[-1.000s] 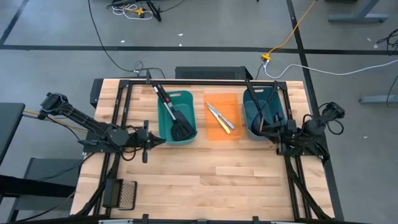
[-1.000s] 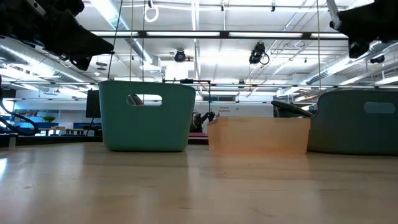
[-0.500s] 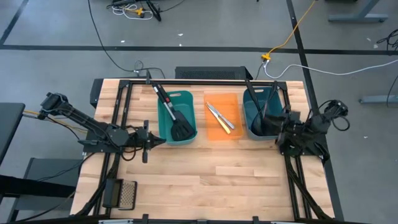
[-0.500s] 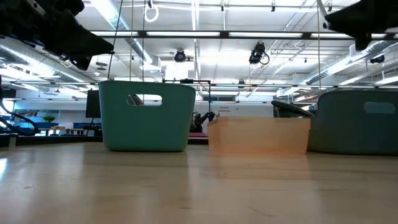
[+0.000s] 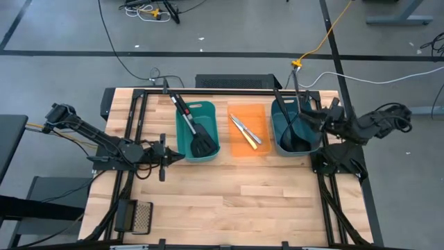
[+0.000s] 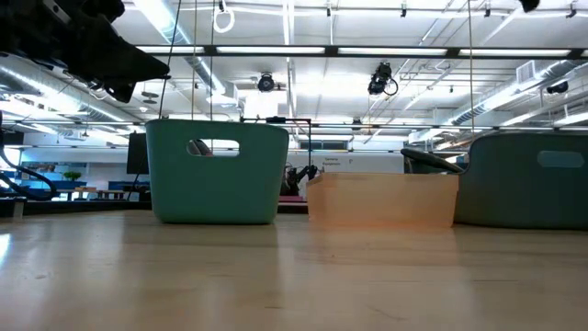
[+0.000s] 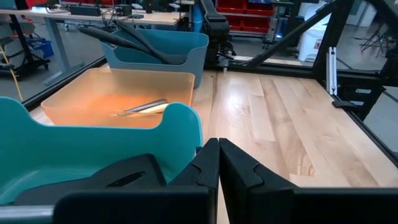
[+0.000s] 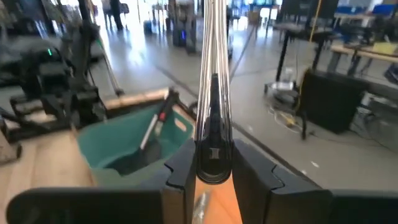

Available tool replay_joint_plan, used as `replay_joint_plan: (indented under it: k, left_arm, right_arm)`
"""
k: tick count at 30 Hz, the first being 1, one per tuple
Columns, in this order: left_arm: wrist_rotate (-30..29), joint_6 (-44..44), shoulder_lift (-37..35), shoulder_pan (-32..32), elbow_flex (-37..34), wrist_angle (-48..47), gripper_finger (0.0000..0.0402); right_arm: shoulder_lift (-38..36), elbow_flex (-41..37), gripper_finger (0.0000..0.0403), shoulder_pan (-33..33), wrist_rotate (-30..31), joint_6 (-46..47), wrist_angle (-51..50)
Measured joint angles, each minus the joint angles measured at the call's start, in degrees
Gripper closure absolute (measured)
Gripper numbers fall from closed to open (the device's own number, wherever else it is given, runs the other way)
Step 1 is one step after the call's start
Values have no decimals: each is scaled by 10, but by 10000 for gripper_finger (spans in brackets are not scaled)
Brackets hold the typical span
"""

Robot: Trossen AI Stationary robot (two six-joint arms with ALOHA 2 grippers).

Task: Pick & Place Kitchen Items
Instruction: Put the silver knife into the orange bin

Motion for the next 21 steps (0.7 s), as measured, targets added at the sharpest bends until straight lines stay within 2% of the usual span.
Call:
replay_joint_plan:
  k: [5, 9, 13, 16, 21]
  left_arm:
    - [-1, 1, 0, 0, 0, 0, 390]
    - [-1, 0, 0, 0, 0, 0, 390]
    - [-1, -1, 0, 0, 0, 0, 390]
    - [-1, -1, 0, 0, 0, 0, 390]
    - [-1, 2, 0, 0, 0, 0, 390]
  right_arm:
    - [109, 114, 317, -88, -81, 62, -133]
    - [204, 213, 317, -190, -176, 121, -278]
    - [288, 284, 317, -284, -265, 138, -390]
    - [341, 308, 317, -339, -319, 138, -432]
    - [410, 312, 317, -405, -373, 131, -435]
